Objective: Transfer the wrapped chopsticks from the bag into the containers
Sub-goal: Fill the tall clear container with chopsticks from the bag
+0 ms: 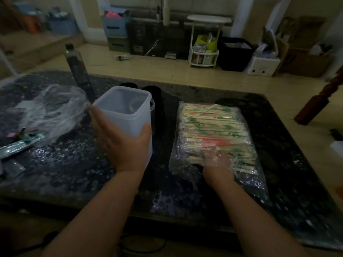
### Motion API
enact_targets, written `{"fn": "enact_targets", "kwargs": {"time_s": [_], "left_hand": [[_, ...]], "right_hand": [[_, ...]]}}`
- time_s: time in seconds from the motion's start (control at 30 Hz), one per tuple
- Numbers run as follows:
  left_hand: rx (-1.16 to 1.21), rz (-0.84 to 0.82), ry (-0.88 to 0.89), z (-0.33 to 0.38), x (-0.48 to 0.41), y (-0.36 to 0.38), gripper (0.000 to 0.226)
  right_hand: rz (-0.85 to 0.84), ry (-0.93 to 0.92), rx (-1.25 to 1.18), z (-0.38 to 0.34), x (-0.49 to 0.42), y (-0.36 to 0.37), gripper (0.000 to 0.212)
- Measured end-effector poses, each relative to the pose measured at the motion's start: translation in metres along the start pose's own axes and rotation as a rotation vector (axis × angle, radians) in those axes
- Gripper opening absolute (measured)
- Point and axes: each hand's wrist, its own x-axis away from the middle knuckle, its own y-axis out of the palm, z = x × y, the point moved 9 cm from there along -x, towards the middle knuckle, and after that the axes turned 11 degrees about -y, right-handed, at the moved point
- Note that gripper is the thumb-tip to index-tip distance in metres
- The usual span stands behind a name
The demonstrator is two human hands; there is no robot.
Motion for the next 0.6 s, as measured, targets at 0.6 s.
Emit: {"fn": "enact_targets", "kwargs": {"time_s": [0.6], "left_hand": [[-0.378,-0.436,0.362,0.042,0.035,0.047,0.122]], "right_hand": [[0.126,-0.29,0.218,-0.034,0.021,-0.033,0.032]]}}
